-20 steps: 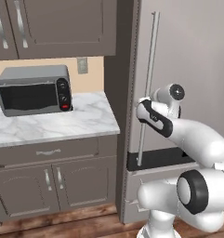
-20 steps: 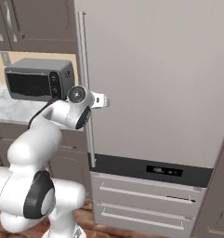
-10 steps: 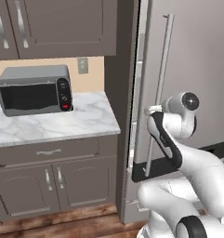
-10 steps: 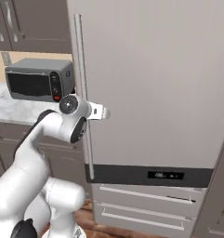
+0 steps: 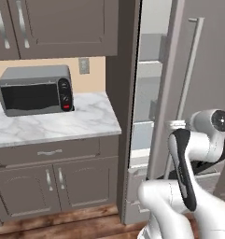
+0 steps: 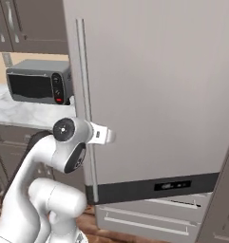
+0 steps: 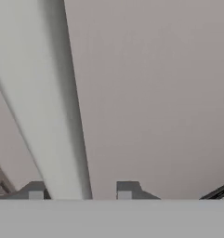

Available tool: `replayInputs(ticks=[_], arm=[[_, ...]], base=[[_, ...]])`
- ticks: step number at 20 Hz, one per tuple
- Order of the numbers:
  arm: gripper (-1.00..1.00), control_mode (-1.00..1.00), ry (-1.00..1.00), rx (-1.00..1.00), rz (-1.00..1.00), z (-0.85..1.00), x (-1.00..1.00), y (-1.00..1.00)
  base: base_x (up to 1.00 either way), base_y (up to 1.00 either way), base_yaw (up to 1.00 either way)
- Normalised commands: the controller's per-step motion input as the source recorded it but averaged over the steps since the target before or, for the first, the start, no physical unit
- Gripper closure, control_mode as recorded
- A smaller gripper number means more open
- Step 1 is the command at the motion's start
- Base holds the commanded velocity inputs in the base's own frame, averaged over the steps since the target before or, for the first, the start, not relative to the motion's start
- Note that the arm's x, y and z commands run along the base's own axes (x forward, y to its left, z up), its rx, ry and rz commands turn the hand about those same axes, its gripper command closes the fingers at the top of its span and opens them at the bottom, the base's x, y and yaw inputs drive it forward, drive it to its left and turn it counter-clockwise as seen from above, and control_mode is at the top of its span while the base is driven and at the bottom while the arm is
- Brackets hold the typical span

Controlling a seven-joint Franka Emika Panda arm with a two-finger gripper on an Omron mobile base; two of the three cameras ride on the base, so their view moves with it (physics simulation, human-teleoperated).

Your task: There is a bowl on the dining counter. Grab a lemon wedge from the fridge and place it in the bowl. Then get the liquor bottle and glass cup from the cabinet and place them next to the bowl.

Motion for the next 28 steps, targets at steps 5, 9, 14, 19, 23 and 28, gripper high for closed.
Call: replayInputs(ticks=[5, 9, 14, 19, 23, 28], arm=[[-1.0, -1.0, -0.01, 0.0, 0.0, 0.35, -0.98, -0.17], [-1.0, -1.0, -0.08, -0.01, -0.02, 0.78, -1.0, 0.12], [-1.0, -1.0, 0.0, -0.16, -0.01, 0.33, -0.99, 0.59], [-1.0, -1.0, -0.06, -0.42, -0.01, 0.23, -0.75, 1.0], [-1.0, -1.0, 0.12, -0.39, -0.14, 0.08, 0.33, 0.92], [-1.0, -1.0, 0.25, -0.2, -0.13, 0.0, 0.97, 0.13]], base=[[0.0, 0.0, 0.0], [0.0, 0.0, 0.0], [0.0, 0.0, 0.0], [0.0, 0.0, 0.0], [0.0, 0.0, 0.0], [0.0, 0.0, 0.0]])
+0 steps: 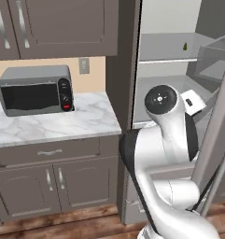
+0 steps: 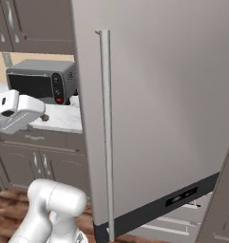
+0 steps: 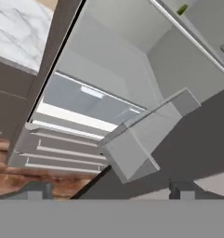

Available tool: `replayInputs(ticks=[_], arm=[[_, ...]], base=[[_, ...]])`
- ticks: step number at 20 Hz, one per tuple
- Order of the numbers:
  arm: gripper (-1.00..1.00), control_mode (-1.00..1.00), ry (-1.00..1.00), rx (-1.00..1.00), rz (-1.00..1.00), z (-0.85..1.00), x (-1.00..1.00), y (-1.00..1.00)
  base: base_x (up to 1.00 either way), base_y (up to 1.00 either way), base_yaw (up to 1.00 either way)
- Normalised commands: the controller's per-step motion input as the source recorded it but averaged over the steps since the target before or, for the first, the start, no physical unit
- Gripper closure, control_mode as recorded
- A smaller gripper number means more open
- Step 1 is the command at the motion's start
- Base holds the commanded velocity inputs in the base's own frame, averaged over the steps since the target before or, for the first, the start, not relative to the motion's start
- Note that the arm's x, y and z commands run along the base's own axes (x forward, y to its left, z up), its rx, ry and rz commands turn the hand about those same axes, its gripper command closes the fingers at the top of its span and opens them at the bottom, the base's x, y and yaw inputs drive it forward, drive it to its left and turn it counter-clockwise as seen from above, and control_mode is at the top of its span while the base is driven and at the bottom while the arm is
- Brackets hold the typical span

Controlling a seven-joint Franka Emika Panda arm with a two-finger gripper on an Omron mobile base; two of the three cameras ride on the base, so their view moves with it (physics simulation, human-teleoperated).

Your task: There is a bowl on the dining counter. Grab a lemon wedge from the fridge and place it in the bowl. Then get the liquor bottle and glass cup from the cabinet and place them next to the bowl.

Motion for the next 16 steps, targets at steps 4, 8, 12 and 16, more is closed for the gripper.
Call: replayInputs(ticks=[4, 8, 12, 16], arm=[[-1.0, -1.0, 0.29, -0.12, -0.07, -0.06, 1.0, -0.31], [-1.0, -1.0, 0.3, -0.07, -0.11, -0.19, 0.97, -0.59], [-1.0, -1.0, 0.34, -0.02, -0.18, -0.27, 0.81, -0.96], [-1.0, -1.0, 0.26, 0.0, -0.23, -0.27, 0.58, -0.93]], base=[[0.0, 0.0, 0.0], [0.0, 0.0, 0.0], [0.0, 0.0, 0.0], [0.0, 0.0, 0.0]])
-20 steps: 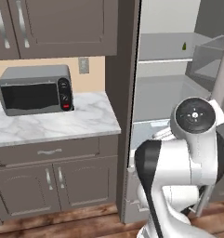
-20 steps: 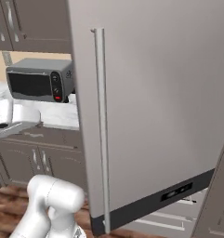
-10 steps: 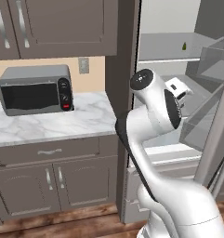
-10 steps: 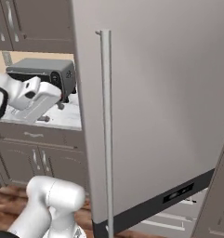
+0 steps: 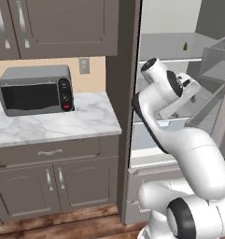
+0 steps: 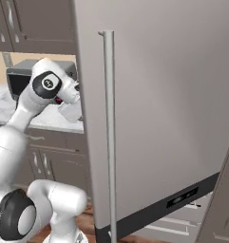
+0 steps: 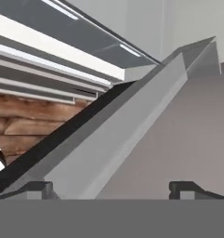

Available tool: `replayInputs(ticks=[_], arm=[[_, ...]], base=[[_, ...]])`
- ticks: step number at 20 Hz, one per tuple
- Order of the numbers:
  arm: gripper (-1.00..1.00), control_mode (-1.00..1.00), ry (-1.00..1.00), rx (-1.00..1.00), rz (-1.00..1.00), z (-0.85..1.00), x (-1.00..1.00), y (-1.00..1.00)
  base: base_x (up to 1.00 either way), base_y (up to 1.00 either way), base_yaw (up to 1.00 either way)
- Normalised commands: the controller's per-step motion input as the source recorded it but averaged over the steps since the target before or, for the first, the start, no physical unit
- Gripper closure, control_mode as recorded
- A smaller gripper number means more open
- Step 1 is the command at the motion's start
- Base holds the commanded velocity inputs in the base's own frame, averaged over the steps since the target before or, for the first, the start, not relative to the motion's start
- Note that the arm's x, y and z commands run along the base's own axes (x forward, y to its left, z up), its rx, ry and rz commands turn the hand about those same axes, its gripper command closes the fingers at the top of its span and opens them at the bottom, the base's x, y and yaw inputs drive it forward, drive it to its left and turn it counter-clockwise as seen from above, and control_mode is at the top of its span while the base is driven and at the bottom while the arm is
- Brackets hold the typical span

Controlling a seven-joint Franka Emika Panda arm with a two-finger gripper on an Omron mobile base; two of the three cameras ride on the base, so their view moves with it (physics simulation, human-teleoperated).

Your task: There is a bowl on the dining counter. Grab a lemon wedge from the fridge and place it in the bowl. Then get the liquor bottle and glass cup from the cabinet and place them next to the bowl.

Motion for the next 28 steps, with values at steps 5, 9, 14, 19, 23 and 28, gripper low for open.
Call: replayInputs(ticks=[5, 9, 14, 19, 23, 28], arm=[[-1.0, -1.0, 0.08, 0.0, -0.21, -0.25, 0.07, -0.97], [-1.0, -1.0, 0.01, 0.0, -0.2, -0.12, -0.5, -1.0], [-1.0, -1.0, 0.0, 0.01, -0.19, -0.01, -0.8, -1.0], [-1.0, -1.0, 0.0, 0.02, -0.16, 0.0, -0.8, -1.0], [-1.0, -1.0, -0.01, 0.04, -0.11, 0.0, -0.69, -0.99], [-1.0, -1.0, -0.13, 0.09, -0.02, 0.0, -0.66, -0.29]], base=[[0.0, 0.0, 0.0], [0.0, 0.0, 0.0], [0.0, 0.0, 0.0], [0.0, 0.0, 0.0], [0.0, 0.0, 0.0], [0.0, 0.0, 0.0]])
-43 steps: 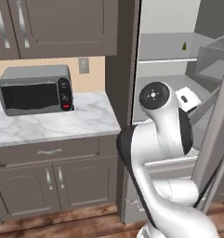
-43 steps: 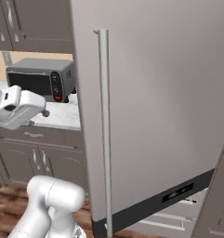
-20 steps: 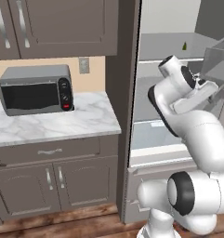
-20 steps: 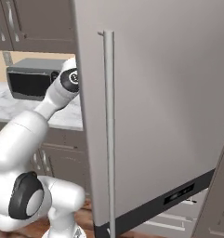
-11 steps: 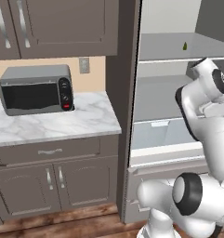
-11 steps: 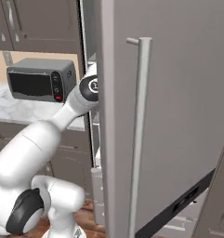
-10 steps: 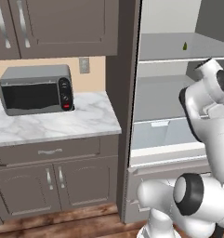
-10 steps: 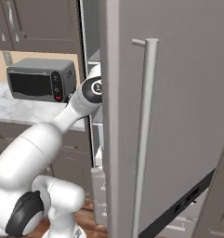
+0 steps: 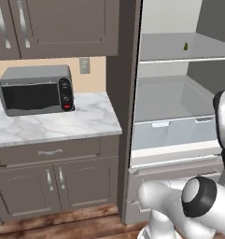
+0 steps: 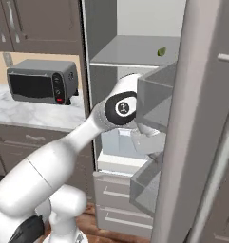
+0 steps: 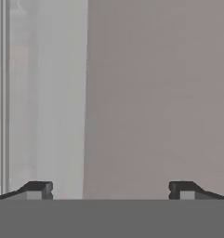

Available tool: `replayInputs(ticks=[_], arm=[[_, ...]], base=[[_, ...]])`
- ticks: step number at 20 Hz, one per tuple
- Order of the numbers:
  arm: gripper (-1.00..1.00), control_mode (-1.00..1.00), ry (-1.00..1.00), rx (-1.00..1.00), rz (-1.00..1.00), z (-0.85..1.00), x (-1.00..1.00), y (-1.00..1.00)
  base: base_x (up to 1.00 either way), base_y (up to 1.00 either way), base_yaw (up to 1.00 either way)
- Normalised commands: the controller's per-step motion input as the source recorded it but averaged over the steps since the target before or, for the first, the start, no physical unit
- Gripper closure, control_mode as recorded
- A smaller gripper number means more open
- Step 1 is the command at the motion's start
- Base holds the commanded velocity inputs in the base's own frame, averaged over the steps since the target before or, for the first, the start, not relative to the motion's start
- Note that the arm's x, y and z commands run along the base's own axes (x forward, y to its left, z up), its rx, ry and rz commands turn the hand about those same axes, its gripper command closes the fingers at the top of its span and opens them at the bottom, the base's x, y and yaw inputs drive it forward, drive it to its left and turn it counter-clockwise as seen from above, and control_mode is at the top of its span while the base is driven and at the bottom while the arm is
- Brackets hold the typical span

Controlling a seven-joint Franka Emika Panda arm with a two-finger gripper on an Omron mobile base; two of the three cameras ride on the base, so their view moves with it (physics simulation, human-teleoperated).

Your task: There is a bowl on the dining counter. Grab a lemon wedge from the fridge and place it in the bowl. Then get the liquor bottle and glass cup from the cabinet and place them next to the bowl.

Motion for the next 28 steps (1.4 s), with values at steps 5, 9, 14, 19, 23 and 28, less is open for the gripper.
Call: replayInputs(ticks=[5, 9, 14, 19, 23, 28], arm=[[-1.0, -1.0, -0.18, 0.03, 0.0, -0.01, -0.51, 0.67], [-1.0, -1.0, -0.2, 0.0, 0.03, 0.0, -0.12, 1.0], [-1.0, -1.0, -0.32, 0.05, 0.11, 0.18, 0.13, 0.78], [-1.0, -1.0, -0.38, 0.1, 0.17, 0.15, 0.31, 0.52], [-1.0, -1.0, -0.4, 0.09, 0.18, 0.21, 0.48, 0.14], [-1.0, -1.0, -0.14, -0.01, 0.09, 0.17, 0.29, 0.05]], base=[[0.0, 0.0, 0.0], [0.0, 0.0, 0.0], [0.0, 0.0, 0.0], [0.0, 0.0, 0.0], [0.0, 0.0, 0.0], [0.0, 0.0, 0.0]])
